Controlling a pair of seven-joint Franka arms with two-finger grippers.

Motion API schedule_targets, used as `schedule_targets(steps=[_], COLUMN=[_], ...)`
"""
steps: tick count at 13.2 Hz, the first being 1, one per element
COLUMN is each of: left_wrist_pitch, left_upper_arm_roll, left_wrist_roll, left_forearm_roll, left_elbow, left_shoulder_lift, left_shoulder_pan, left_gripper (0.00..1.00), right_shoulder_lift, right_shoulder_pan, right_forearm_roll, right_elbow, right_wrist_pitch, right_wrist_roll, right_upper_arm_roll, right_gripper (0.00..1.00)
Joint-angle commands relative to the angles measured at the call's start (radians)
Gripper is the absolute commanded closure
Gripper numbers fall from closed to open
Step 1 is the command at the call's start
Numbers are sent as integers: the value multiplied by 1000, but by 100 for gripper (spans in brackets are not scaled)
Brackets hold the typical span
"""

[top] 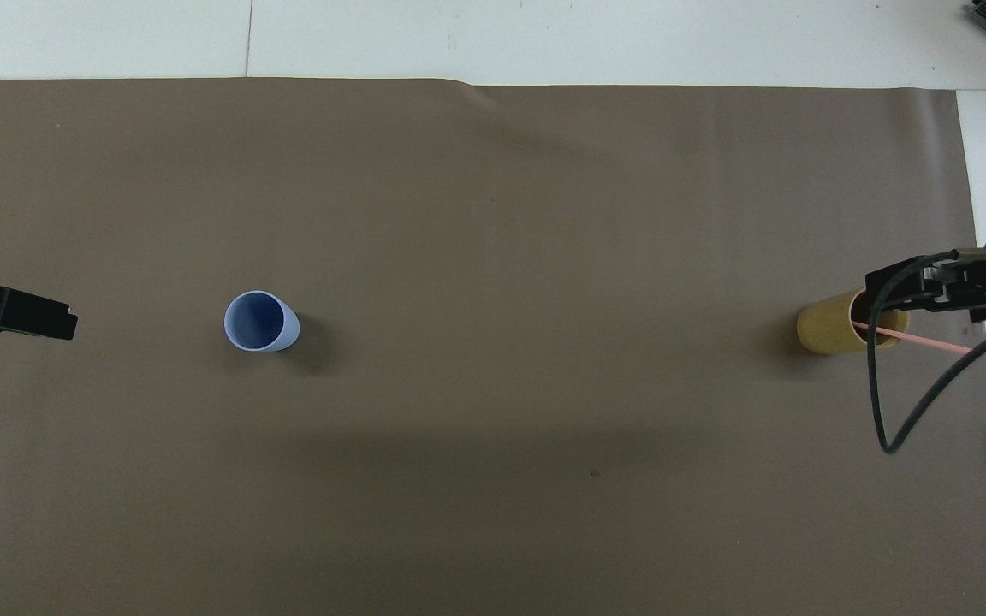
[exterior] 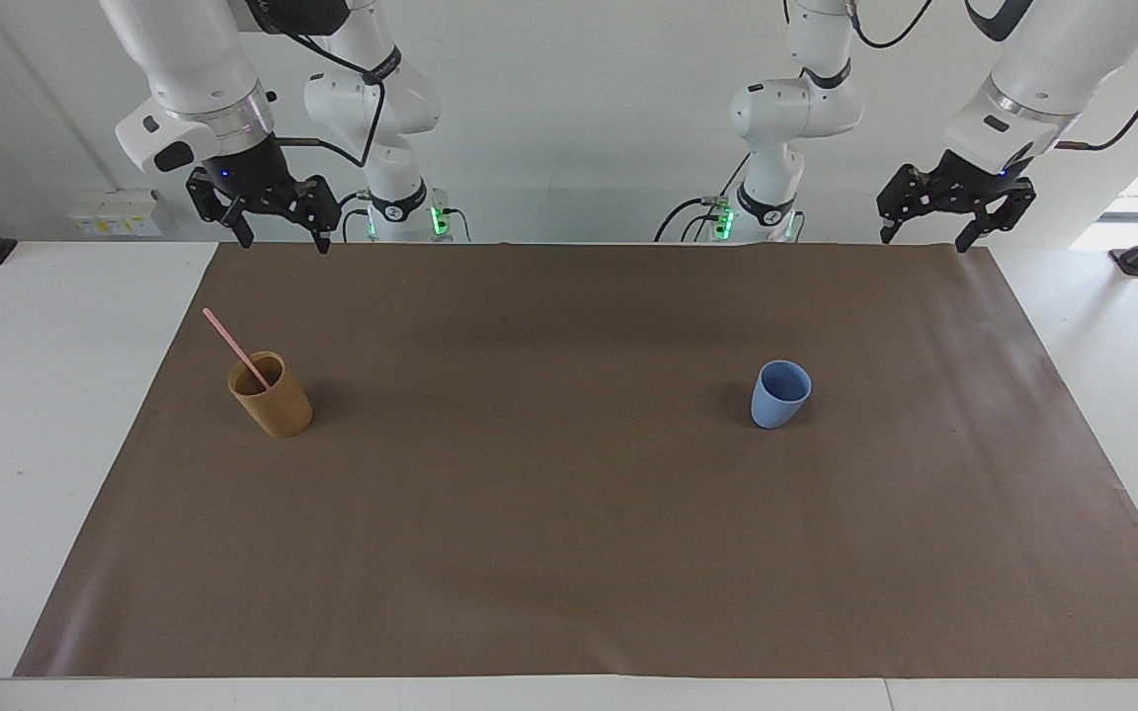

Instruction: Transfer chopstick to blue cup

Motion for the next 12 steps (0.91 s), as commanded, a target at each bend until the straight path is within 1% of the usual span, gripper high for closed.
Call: schedule_targets(steps=[1, 8, 9, 10, 12], left_wrist_pitch=[13, 19, 36, 62, 116], left_upper_arm_roll=[10, 8, 10, 11, 11], left_wrist_roll=[-5, -2, 0, 0, -8], left_forearm_roll=[-6, -9, -31, -49, -49], left_elbow=[-34, -36, -45, -68, -146], left_shoulder_lift=[-30, -30, -32, -36, -36], left_shoulder_pan=[-11, -8, -1, 0, -14], left_gripper=[0, 0, 0, 0, 0], right_shoulder_lift=[-23, -23, -23, -23, -23], right_shoulder_pan=[-13, -13, -13, -18, -20], right_forearm_roll=[21, 21, 20, 21, 20], right_elbow=[-28, -28, -28, -28, -28], right_wrist_pitch=[22, 22, 22, 22, 19], right_wrist_roll=[-19, -19, -17, -19, -17], right_upper_arm_roll=[2, 2, 0, 0, -7], right_gripper=[0, 0, 0, 0, 0])
